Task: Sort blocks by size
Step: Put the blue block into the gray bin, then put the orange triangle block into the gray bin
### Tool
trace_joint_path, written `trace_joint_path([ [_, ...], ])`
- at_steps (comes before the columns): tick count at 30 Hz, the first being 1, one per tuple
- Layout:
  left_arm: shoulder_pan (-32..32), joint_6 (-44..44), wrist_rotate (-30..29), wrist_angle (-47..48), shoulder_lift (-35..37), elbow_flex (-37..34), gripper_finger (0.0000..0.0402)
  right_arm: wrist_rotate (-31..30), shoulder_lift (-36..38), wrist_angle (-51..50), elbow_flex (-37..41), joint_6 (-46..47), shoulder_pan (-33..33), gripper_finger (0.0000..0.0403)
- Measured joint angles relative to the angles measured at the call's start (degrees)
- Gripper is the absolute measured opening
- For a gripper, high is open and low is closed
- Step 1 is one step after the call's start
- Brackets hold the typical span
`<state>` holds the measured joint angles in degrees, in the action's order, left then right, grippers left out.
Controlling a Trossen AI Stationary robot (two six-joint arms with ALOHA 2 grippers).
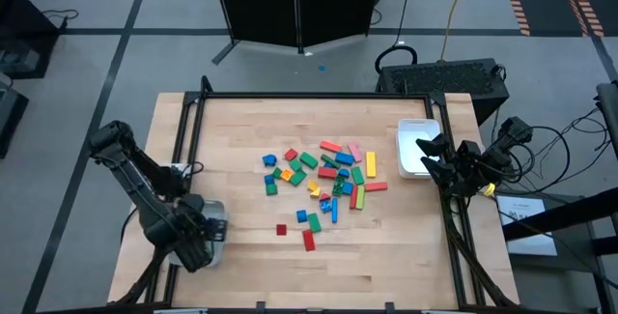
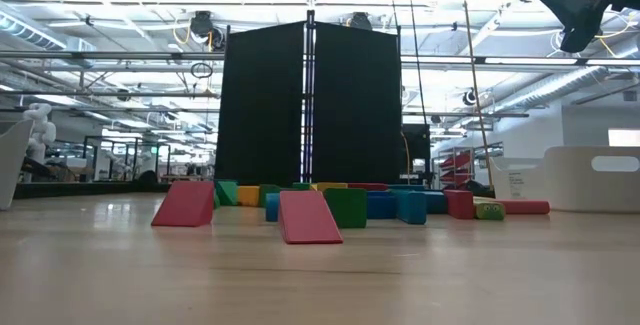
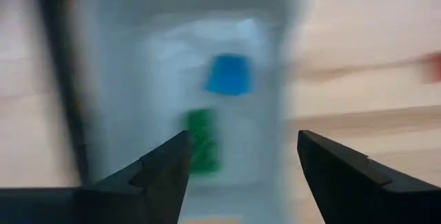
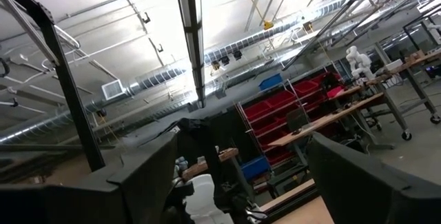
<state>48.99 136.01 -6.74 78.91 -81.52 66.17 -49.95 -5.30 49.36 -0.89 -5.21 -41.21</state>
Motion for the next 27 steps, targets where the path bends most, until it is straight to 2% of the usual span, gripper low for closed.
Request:
trace_joint_path([
  [2,-2.37,-1.33,-7.02,-4.06,-0.17,0.0,0.0265,0.01,0.0,0.02,0.0,0.04,0.0,0.0313],
  [4,-5.97,-5.56,-10.96,-8.53,-1.01,0.0,0.0265,0.02,0.0,-0.07,0.0,0.04,0.0,0.0313],
  [9,-15.64,-24.07,-11.01,-22.72,-6.81,0.0,0.0266,0.09,-0.01,-0.28,0.0,0.04,0.0,0.0313],
  [11,-18.62,-28.75,-9.82,-28.6,-9.81,0.0,0.0266,0.09,0.0,-0.27,0.0,0.07,0.0,0.0313],
  [17,-23.43,-33.05,-6.37,-40.65,-17.77,0.46,0.0266,0.31,0.0,-0.33,0.0,0.09,0.0,0.0313],
  [27,-23.74,-30.92,-5.27,-40.69,-24.74,2.71,0.0267,0.31,0.0,-0.27,0.0,0.12,0.0,0.0313],
])
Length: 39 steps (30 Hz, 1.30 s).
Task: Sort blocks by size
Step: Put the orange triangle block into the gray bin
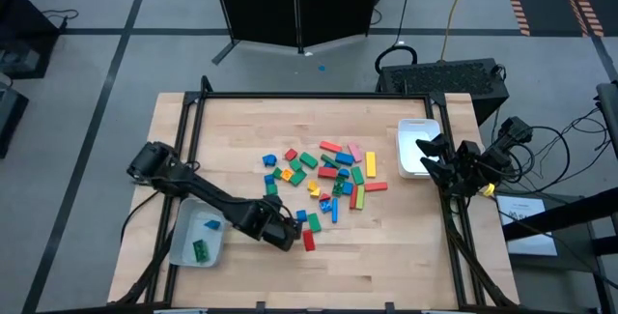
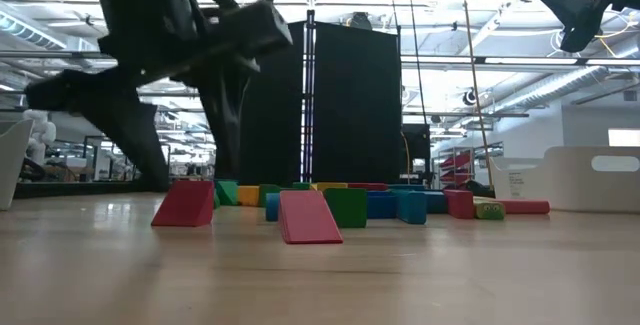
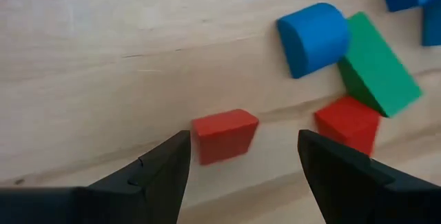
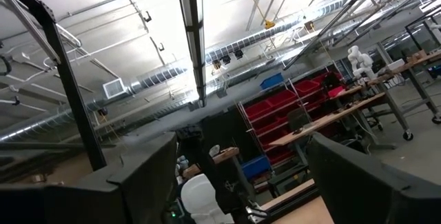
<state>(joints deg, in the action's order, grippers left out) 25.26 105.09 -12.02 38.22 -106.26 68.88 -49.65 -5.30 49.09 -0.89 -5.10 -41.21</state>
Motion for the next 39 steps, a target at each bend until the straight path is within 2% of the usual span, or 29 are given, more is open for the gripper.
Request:
trace_joint_path([
  [4,0.0,0.05,0.21,-0.17,-2.35,0.02,0.0266,0.0,-0.02,0.01,0.0,2.75,0.0,0.0313],
  [7,0.0,-0.01,1.73,0.25,-4.38,0.2,0.025,0.0,0.0,-0.13,0.0,4.85,0.0,0.0313],
  [10,0.0,0.01,1.93,0.69,-5.63,0.33,0.0205,-0.01,0.0,-0.12,0.0,7.55,0.0,0.0313],
  [14,-0.21,0.08,0.05,0.43,-5.55,0.26,0.0122,-0.02,-0.02,-0.1,0.0,8.1,0.0,0.0313],
  [20,0.03,-1.09,-0.48,1.62,-3.49,0.34,0.0121,-0.04,0.0,-0.17,0.0,8.54,0.0,0.0313],
  [24,1.98,-1.77,-1.02,11.1,1.59,3.94,0.0121,-0.05,0.0,-0.5,0.0,8.54,0.02,0.0313],
  [28,5.54,-1.03,0.0,26.81,7.35,7.92,0.0121,-0.04,-0.02,-1.88,0.0,8.54,0.02,0.0313],
  [32,12.09,5.71,3.92,40.21,13.22,8.59,0.0121,-0.03,-0.02,-2.28,0.0,8.96,0.01,0.0313],
  [35,18.61,12.61,7.93,44.52,15.99,7.73,0.0121,-0.04,-0.02,-2.31,0.0,8.98,0.0,0.0313],
  [39,27.45,22.74,12.7,44.78,17.48,5.96,0.0121,-0.04,-0.02,-2.31,0.0,8.98,0.0,0.0313],
])
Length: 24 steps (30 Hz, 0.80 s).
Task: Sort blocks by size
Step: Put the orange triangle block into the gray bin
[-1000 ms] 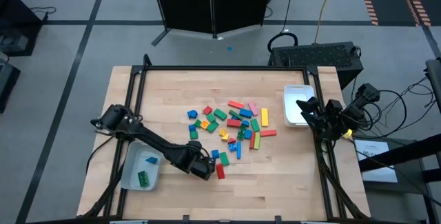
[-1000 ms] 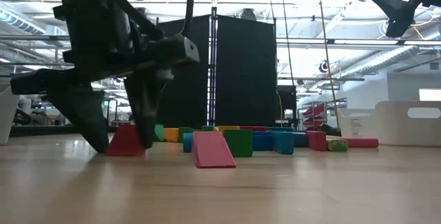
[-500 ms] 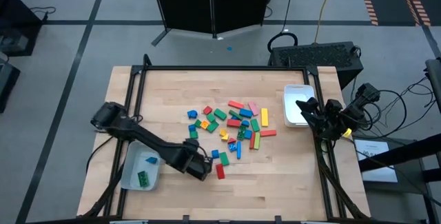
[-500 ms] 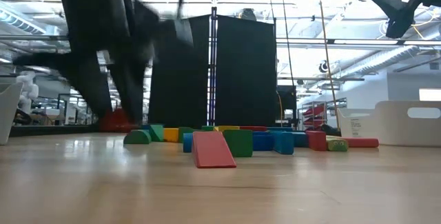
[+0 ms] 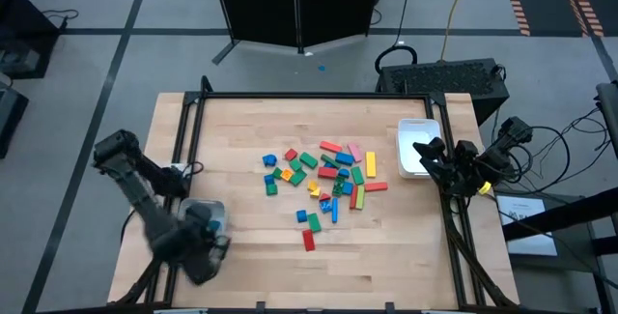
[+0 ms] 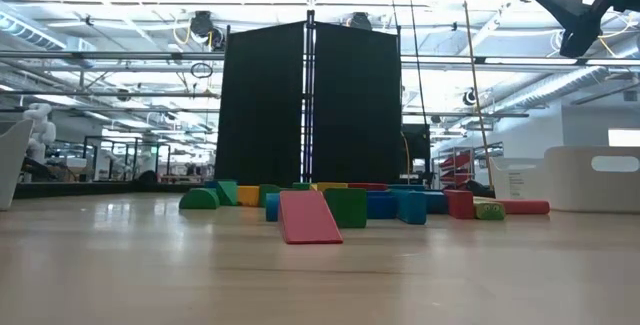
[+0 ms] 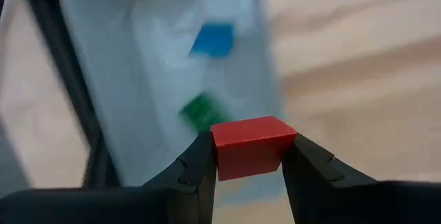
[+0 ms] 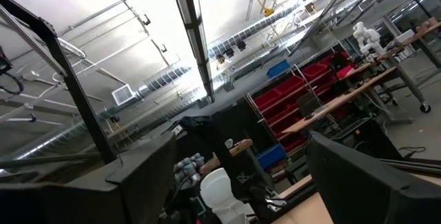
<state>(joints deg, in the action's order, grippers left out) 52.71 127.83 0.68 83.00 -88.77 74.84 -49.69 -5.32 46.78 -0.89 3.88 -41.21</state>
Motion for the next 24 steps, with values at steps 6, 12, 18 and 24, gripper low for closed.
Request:
trace_joint_path([
  [6,5.97,8.09,1.32,-0.06,-0.17,-0.28,0.0122,0.0,0.0,0.02,0.0,-0.02,0.0,0.0313],
  [12,5.03,8.21,2.31,0.88,-0.13,-0.28,0.0258,0.02,0.0,0.04,0.0,-0.02,0.02,0.0313],
  [18,3.96,8.3,0.29,2.26,-0.13,-0.28,0.0342,0.02,0.0,0.04,0.0,-0.02,0.01,0.0313],
  [24,-4.92,2.62,-20.42,-4.98,-0.45,-0.22,0.0335,0.02,0.0,0.04,0.0,-0.02,0.0,0.0313],
])
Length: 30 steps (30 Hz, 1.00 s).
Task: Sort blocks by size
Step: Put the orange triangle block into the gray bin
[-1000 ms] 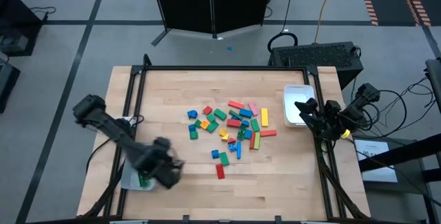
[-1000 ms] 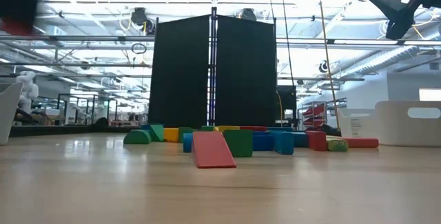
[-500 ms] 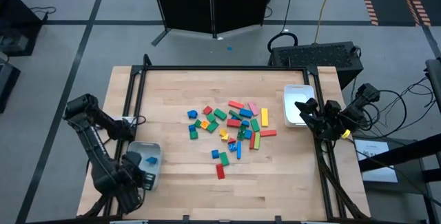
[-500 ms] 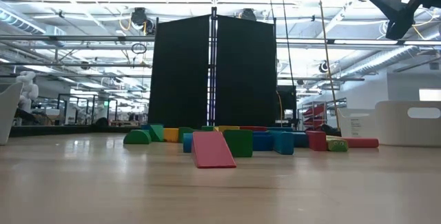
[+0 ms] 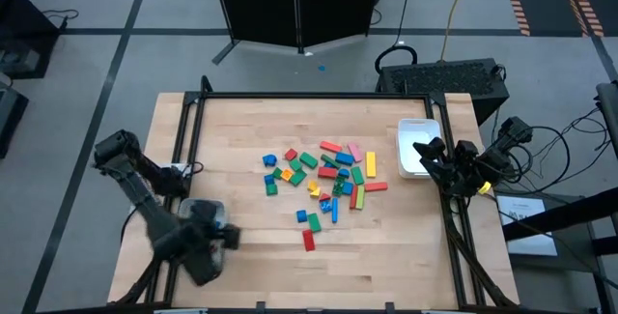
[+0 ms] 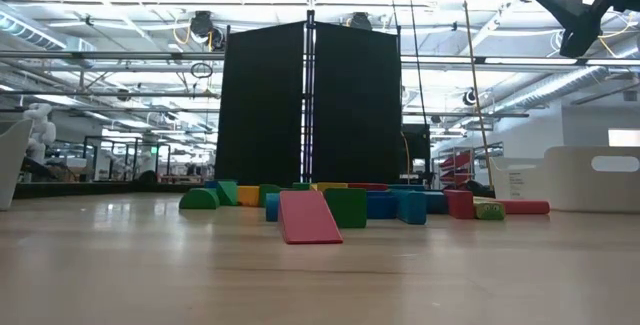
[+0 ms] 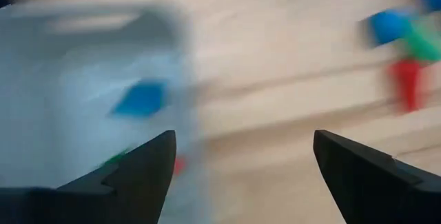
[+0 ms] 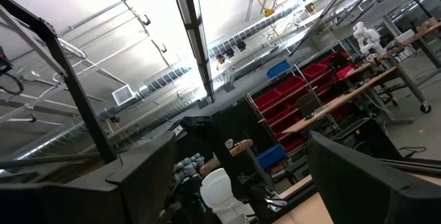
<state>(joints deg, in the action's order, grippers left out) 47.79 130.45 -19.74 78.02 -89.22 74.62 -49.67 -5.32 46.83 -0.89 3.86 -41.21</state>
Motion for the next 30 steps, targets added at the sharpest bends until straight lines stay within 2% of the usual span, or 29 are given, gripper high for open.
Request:
trace_joint_path([
  [2,-4.9,-9.52,-2.99,-5.48,-1.17,0.04,0.0327,0.0,0.0,0.0,0.0,0.01,0.0,0.0313],
  [6,-13.92,-33.32,-3.53,-18.24,-5.38,0.05,0.0312,0.0,0.0,0.0,0.0,0.01,0.0,0.0313],
  [10,-19.93,-64.01,-3.02,-34.28,-9.67,0.05,0.0308,0.0,0.0,-0.13,0.0,0.0,0.0,0.0313],
  [12,-21.78,-79.63,0.7,-41.2,-11.45,0.05,0.0308,0.02,0.0,-0.13,0.0,0.0,0.0,0.0313],
  [15,-23.46,-97.54,8.78,-48.98,-13.07,0.04,0.0308,0.01,0.0,-0.15,0.0,0.0,0.0,0.0313],
  [17,-23.87,-106.34,12.57,-51.97,-13.77,0.05,0.0308,0.02,0.0,-0.2,0.0,0.0,0.0,0.0313],
  [19,-23.88,-114.77,13.99,-52.45,-14.35,0.05,0.0308,0.02,0.0,-0.37,0.0,0.0,0.0,0.0313],
  [23,-23.73,-130.08,14.02,-52.26,-15.32,0.05,0.0308,0.02,0.0,-0.94,0.0,0.0,0.0,0.0313],
  [30,-24.13,-149.15,13.43,-54.44,-17.53,0.05,0.0308,0.02,0.02,-4.22,0.0,2.43,0.0,0.0313],
])
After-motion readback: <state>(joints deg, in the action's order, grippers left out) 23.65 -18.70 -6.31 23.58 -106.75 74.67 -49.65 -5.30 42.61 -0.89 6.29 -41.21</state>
